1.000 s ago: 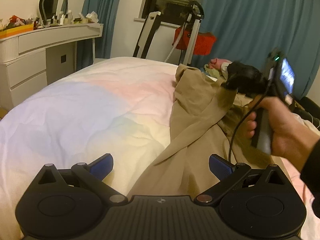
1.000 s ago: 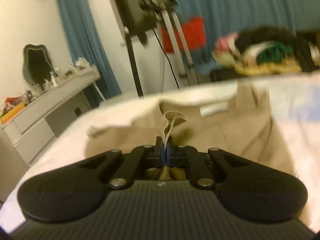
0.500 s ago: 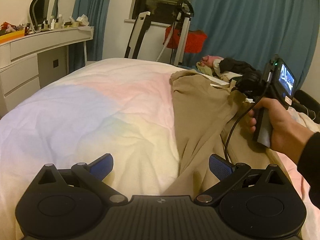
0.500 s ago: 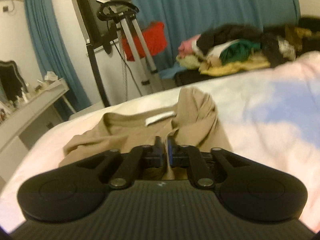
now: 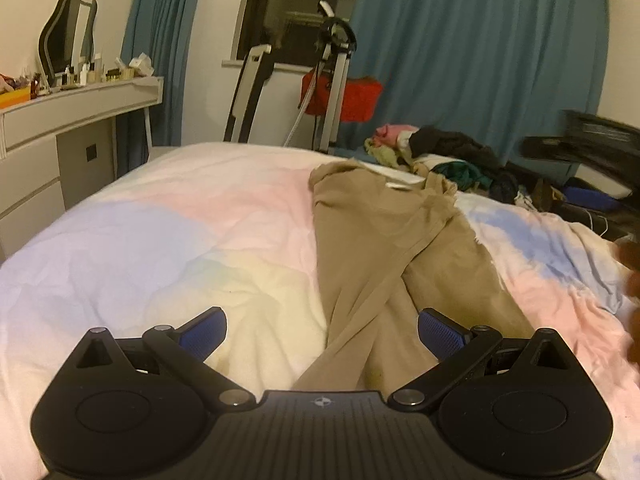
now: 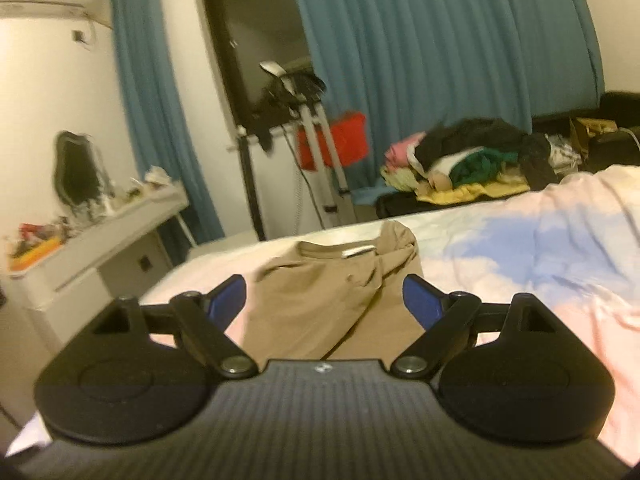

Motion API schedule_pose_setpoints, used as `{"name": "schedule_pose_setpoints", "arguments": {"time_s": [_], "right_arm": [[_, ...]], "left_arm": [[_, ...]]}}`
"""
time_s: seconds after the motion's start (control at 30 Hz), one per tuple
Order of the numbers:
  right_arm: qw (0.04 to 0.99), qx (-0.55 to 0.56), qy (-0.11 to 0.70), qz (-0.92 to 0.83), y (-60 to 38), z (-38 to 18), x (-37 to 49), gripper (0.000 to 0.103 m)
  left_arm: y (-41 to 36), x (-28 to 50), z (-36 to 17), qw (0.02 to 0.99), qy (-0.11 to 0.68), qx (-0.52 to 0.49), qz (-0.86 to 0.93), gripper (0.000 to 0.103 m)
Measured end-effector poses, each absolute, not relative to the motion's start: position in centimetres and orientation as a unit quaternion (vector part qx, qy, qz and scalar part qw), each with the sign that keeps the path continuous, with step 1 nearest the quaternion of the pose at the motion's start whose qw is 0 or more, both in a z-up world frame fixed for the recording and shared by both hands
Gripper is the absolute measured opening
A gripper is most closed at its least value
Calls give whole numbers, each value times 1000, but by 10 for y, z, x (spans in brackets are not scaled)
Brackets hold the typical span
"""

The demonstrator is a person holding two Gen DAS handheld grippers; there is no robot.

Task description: Fold clothes

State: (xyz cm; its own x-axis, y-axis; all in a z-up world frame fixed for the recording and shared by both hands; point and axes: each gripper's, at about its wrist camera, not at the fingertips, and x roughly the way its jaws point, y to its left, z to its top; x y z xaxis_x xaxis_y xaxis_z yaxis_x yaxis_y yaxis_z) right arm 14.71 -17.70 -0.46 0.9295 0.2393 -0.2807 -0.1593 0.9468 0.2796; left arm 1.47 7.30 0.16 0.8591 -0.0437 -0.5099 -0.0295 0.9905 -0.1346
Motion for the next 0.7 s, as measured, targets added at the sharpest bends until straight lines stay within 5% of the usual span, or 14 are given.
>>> {"name": "schedule_pose_setpoints", "arguments": {"time_s": [0.23,0.7], "right_arm": [[980,105,139,92,-181,11,44,87],[957,219,175,72,-239,-34,-7,87]], "left_arm": [[73,-28,26,970,233,-70,-13,103],[109,-23,22,922,358,-146,-22,101]]}}
